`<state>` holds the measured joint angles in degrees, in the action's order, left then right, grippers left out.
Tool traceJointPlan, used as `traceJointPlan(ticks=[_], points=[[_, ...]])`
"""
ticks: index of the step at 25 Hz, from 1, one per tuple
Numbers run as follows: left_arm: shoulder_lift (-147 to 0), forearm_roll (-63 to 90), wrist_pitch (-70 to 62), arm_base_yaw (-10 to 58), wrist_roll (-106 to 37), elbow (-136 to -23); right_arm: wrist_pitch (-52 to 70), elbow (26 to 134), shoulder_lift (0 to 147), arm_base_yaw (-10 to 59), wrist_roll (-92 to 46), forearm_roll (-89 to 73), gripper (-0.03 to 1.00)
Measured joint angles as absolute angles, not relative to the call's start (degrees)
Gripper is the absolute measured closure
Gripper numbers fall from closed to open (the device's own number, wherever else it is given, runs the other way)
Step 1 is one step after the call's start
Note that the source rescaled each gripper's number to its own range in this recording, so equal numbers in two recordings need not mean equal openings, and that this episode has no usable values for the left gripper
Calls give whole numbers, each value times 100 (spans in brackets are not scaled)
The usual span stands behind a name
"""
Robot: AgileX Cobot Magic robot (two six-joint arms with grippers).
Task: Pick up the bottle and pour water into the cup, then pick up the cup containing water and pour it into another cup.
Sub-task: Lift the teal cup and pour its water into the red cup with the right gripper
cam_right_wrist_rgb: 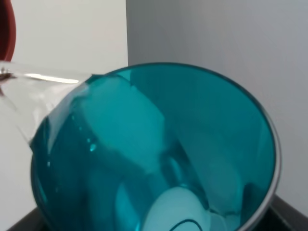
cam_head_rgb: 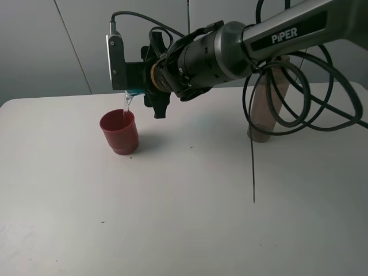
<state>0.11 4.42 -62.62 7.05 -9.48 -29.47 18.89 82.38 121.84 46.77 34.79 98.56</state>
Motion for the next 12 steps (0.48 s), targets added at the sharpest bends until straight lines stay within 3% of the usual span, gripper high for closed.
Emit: traceJointPlan(ticks=[12], points=[[11,442,-6262,705,-948,-2947,1889,8336,12184,4677,3232,9892,81]])
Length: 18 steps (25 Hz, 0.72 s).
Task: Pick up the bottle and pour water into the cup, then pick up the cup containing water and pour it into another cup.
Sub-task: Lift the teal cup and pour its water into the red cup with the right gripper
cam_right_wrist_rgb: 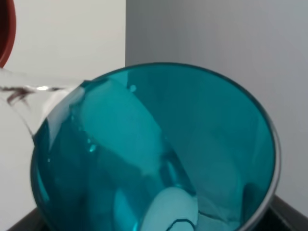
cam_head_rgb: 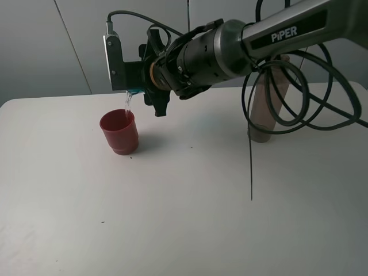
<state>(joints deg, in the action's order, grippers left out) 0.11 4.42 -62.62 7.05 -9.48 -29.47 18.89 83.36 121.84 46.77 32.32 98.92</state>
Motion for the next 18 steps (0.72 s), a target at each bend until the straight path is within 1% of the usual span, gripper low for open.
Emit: traceJointPlan(ticks=[18], points=[[11,442,-6262,705,-948,-2947,1949,8770,12472,4853,2998,9939,81]])
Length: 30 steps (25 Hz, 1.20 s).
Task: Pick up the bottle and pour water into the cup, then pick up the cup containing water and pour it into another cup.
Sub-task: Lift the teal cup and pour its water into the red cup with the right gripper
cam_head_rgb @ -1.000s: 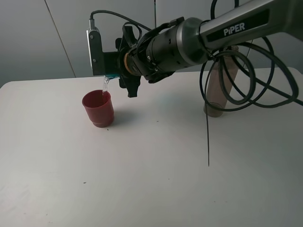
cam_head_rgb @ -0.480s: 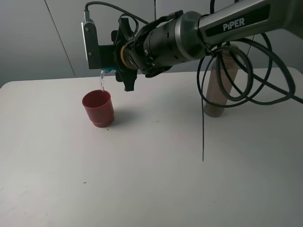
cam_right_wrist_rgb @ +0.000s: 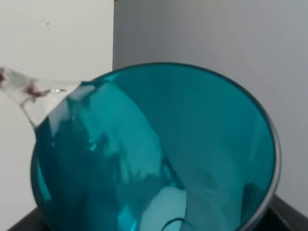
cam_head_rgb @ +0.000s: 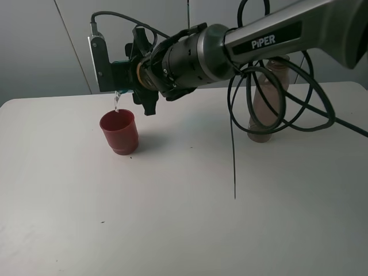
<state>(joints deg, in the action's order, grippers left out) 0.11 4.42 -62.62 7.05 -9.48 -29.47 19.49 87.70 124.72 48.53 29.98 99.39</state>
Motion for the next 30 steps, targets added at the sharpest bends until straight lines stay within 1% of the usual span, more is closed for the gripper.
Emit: traceJointPlan(ticks=[14,30], points=[[11,442,-6262,705,-948,-2947,2087,8782,12472,4853,1742,9939,81],[11,442,-6262,705,-948,-2947,2110,8782,12472,4924,1472,9939,81]])
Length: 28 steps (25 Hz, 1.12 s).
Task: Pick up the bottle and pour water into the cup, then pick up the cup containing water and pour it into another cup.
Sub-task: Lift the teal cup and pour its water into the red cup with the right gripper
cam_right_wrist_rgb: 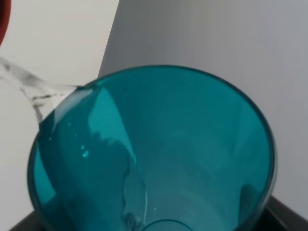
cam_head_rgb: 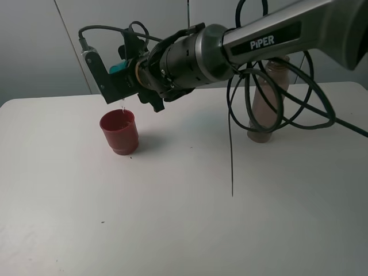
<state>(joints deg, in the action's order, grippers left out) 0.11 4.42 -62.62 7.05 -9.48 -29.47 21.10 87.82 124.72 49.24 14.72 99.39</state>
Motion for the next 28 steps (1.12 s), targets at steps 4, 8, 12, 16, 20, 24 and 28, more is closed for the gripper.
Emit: traceJointPlan(ticks=[4,8,12,16,20,24,28], points=[[11,442,-6262,705,-948,-2947,2110,8784,12472,4932,1354,9939,81],[11,442,-6262,705,-948,-2947,2181,8794,12472,4932,1033,9939,81],[11,442,-6262,705,-948,-2947,2227,8794,12472,4932,759,9939,81],[11,442,-6262,705,-923,-2947,2229,8794,12472,4937,678,9939,81],[11,442,-6262,705,-926,-2947,2227,8794,12472,4995,678,9939,81],[11,442,-6262,705,-926,-2947,2135,8794,12472,5004,826,9939,81],[11,442,-6262,705,-926,-2947,2123,8794,12472,5004,853,9939,81]])
